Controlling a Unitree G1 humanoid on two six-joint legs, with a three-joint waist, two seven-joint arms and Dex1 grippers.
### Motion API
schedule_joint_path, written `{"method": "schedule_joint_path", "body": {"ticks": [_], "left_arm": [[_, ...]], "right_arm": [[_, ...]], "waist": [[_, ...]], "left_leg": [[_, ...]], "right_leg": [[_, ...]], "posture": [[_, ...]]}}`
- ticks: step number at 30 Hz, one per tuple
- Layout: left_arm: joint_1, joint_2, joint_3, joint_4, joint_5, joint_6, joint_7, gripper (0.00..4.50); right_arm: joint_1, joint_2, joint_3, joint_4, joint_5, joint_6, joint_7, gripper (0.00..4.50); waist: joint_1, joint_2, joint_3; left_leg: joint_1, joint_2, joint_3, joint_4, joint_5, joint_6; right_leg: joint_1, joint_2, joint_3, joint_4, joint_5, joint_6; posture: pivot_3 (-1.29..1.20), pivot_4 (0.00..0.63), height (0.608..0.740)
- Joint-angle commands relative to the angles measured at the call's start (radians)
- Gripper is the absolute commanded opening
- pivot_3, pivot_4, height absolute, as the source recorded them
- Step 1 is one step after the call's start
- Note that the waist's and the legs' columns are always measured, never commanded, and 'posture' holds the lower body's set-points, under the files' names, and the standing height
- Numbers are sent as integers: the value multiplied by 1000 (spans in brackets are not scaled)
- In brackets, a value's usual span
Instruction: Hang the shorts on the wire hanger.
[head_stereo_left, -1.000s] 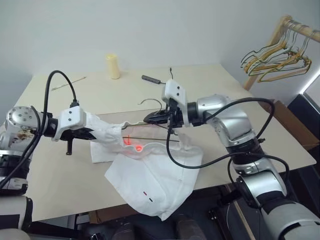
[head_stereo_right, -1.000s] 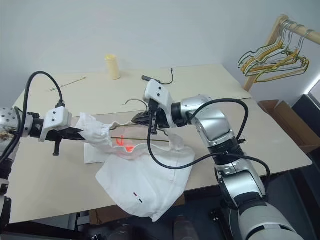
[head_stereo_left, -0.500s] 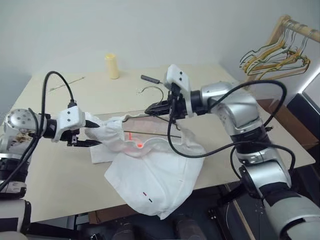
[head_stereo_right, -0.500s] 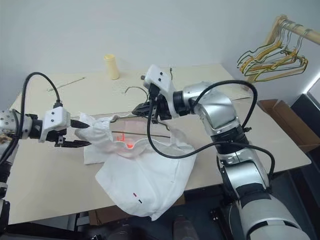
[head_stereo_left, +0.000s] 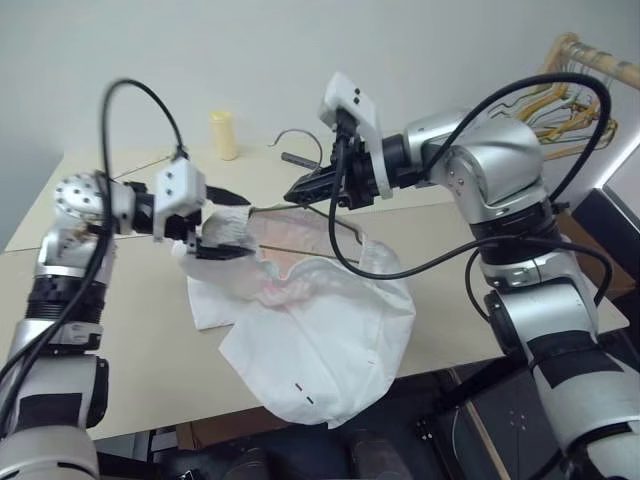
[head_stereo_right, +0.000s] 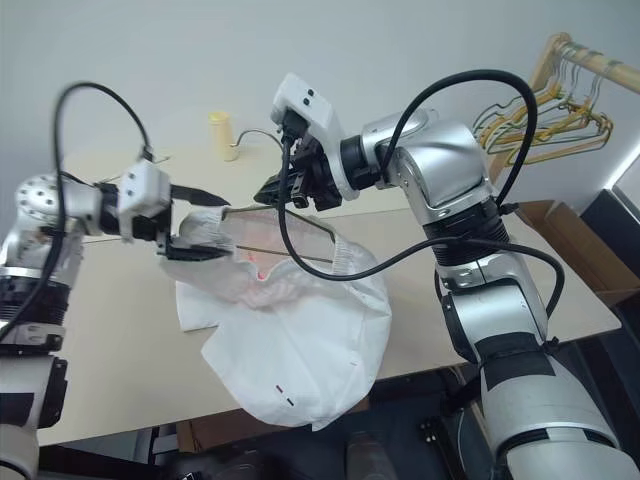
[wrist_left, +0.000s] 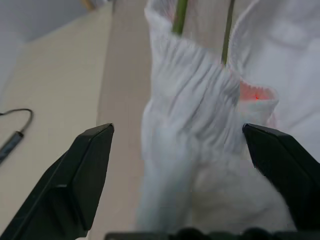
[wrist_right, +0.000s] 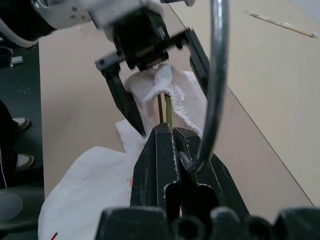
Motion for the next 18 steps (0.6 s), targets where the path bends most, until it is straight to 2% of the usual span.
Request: {"method": "schedule_joint_path", "body": {"ticks": [1,4,6,14,18], "left_arm": [[-85,-22,-19,91,63,-79,23,4070],[-122,-50,-14,146,66,-95,25,3240],[-138,-64,-6,166,56,-100,13,2479],[-136,-59,17,177,33,-109,-50,173],[-123,-45,31,167,14,-104,-77,173]], "right_arm": [[-41,-3,-16,-22,14,-7,10,0],[-41,-4,-16,-26,17,-5,9,0],[-39,-5,-16,-30,19,-2,8,0],[-26,-13,-18,-27,16,-28,9,0],[-10,-10,-27,-15,5,-75,-9,0]], "waist": [[-10,0,0],[-17,0,0],[-17,0,0],[-18,0,0],[-20,0,0]], "left_leg": [[0,0,0,0,0,0],[-1,0,-1,0,0,0],[-1,0,-1,0,0,0],[-1,0,-1,0,0,0],[-1,0,-2,0,0,0]], "right_leg": [[0,0,0,0,0,0],[0,0,0,0,0,0],[0,0,0,0,0,0],[0,-1,0,0,0,0],[-1,-1,0,0,0,0]], "posture": [[-140,0,740],[-146,0,740],[-148,0,740],[-151,0,740],[-154,0,740]]}}
